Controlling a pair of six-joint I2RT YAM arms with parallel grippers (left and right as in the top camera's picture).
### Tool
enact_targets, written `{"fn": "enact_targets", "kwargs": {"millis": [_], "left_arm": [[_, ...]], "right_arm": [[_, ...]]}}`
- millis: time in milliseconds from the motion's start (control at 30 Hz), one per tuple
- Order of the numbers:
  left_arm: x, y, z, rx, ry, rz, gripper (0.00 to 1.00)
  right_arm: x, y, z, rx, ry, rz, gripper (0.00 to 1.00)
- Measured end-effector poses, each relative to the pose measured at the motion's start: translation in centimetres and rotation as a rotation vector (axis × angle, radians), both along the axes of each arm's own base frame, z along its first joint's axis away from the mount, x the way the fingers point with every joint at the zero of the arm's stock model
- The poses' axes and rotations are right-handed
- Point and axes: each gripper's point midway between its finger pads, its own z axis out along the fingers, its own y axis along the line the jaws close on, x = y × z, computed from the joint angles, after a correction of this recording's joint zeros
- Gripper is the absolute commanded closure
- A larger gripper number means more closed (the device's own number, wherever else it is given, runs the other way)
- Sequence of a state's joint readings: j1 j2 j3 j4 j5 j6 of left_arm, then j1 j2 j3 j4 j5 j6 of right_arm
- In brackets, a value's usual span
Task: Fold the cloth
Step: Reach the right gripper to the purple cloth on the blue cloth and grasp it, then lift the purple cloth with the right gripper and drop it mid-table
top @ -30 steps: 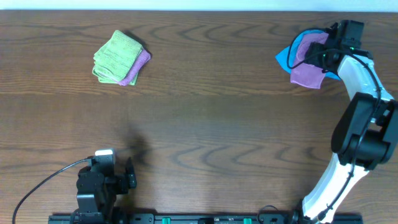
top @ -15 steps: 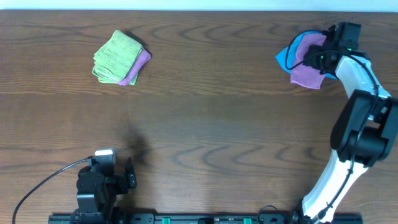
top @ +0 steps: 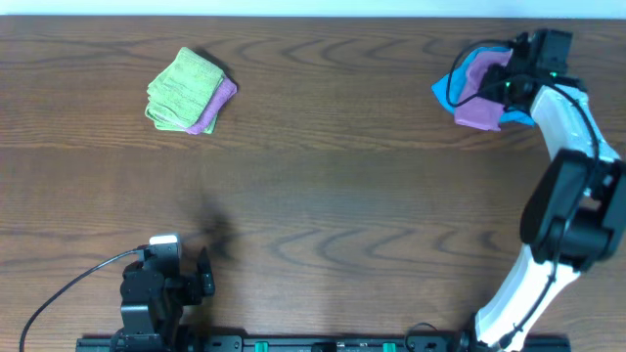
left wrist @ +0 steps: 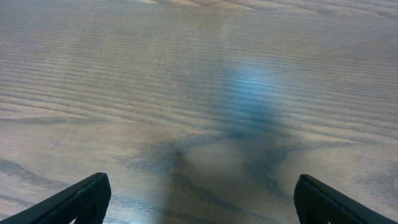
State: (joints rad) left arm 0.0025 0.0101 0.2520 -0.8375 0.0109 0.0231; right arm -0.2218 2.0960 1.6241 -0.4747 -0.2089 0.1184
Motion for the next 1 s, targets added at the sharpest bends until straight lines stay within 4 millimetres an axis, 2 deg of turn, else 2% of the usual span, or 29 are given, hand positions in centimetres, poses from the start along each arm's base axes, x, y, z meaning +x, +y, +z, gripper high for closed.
{"fn": "enact_targets", "kwargs": {"millis": [167, 267, 533, 700, 800, 1000], "left_arm": [[0.0, 0.0, 0.0, 0.0, 0.0, 0.0, 0.05], [0.0, 0.0, 0.0, 0.0, 0.0, 0.0, 0.04], [0.0, 0.0, 0.0, 0.0, 0.0, 0.0, 0.05], [0.0, 0.0, 0.0, 0.0, 0.0, 0.0, 0.05], [0.0, 0.0, 0.0, 0.0, 0.0, 0.0, 0.04], [0.0, 0.0, 0.0, 0.0, 0.0, 0.0, 0.04]], "right_arm": [[-1.6, 4.0, 7.2, -0.036, -0.067, 0.11, 0.99], [-3.4, 6.7, 9.8, -0.05, -0.068, 0.188, 0.99], [-8.6, 13.8, 11.8, -0.068, 0.014, 0.389, 0.99], [-11.7, 20.8, 15.0, -0.075, -0.049, 0.569, 0.99], [-14.1, 25.5, 16.6, -0.064, -0.089, 0.694, 0.99], [-20.0, 34.0, 17.5, -0.024, -0.099, 0.931, 0.99]]}}
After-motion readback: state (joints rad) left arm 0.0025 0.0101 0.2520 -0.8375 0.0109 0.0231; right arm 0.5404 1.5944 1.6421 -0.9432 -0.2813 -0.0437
